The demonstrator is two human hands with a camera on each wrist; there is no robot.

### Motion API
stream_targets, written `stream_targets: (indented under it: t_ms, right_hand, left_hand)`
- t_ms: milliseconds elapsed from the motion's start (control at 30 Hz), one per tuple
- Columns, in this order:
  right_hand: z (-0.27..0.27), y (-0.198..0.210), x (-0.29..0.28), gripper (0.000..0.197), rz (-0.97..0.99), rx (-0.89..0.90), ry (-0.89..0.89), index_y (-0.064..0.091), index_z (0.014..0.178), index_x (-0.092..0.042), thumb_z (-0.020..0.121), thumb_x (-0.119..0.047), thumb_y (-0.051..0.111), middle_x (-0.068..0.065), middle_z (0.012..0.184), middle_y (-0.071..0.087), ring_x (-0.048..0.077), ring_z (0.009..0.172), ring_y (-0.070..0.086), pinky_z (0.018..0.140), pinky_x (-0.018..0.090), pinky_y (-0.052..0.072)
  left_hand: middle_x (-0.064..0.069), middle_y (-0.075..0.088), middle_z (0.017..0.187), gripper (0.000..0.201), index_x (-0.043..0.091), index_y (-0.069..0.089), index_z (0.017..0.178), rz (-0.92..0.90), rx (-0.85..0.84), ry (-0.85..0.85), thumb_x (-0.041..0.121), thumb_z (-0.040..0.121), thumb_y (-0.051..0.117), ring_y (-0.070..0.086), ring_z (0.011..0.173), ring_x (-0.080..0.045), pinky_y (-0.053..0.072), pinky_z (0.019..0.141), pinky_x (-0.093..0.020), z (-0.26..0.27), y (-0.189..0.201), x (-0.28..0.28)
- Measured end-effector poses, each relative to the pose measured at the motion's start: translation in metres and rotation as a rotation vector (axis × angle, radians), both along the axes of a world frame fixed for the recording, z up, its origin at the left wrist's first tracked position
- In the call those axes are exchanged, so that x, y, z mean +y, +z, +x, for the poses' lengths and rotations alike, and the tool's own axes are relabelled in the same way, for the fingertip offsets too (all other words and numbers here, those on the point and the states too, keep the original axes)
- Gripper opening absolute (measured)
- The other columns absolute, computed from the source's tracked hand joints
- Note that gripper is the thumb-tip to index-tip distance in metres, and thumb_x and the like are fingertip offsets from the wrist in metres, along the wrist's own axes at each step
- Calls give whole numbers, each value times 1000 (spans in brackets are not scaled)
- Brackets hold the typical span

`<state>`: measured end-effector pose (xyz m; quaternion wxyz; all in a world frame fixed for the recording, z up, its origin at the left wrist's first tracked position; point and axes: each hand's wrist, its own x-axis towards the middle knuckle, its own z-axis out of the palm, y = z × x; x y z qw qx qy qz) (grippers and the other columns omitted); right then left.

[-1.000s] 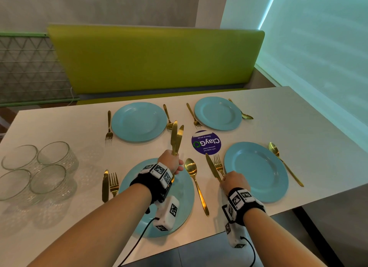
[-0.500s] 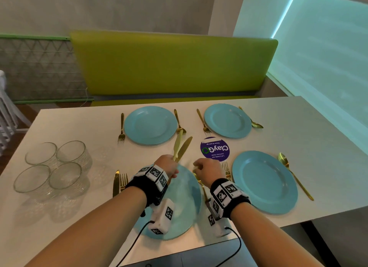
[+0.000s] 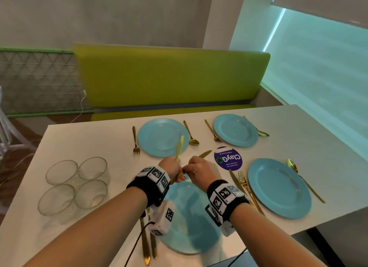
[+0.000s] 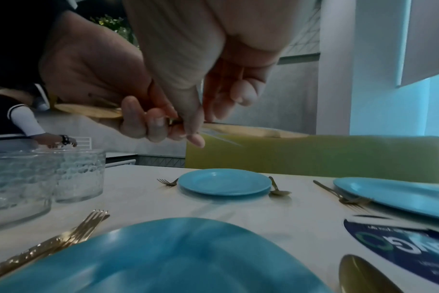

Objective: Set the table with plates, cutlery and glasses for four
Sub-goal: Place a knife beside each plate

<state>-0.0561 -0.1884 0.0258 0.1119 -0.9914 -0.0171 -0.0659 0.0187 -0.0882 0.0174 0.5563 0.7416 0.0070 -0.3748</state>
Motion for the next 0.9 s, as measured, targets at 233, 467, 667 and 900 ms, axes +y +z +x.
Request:
stream_targets:
  t_ms: [233, 467, 667, 900]
  right_hand:
    - [5, -1, 8, 11, -41, 30, -41, 77, 86, -20, 77, -15, 72, 5, 80, 68, 26, 70, 67, 52, 30, 49]
    - [32, 4, -38, 25, -136, 314, -267, 66, 113, -22, 96, -21, 48, 1, 113, 60, 24, 103, 61, 83, 34, 49]
    - [84, 0, -94, 22, -60, 415, -525, 68, 108, -19, 92, -22, 53, 5, 109, 66, 24, 101, 62, 87, 35, 53]
    - [160, -23, -139, 27, -99, 530, -633, 67, 110, -7, 94, -20, 49, 9, 109, 67, 25, 103, 64, 84, 30, 52]
  left_hand:
    - [-10, 60, 64, 13, 7, 44, 95, -30, 72, -106, -3, 96, 36, 59, 46, -18, 54, 51, -28, 11, 8, 12]
    - [-4, 52, 69, 13, 9, 41, 103, -24, -59, 63, 2, 98, 31, 46, 54, -15, 36, 51, -22, 56, 11, 6]
    - [-2, 52, 69, 22, 12, 44, 110, 35, -124, 192, 4, 96, 29, 44, 51, -13, 32, 37, -18, 99, 10, 1]
    - [-3, 54, 71, 32, 5, 46, 125, 35, -87, 257, 6, 98, 29, 45, 52, -14, 32, 45, -21, 136, -1, -13]
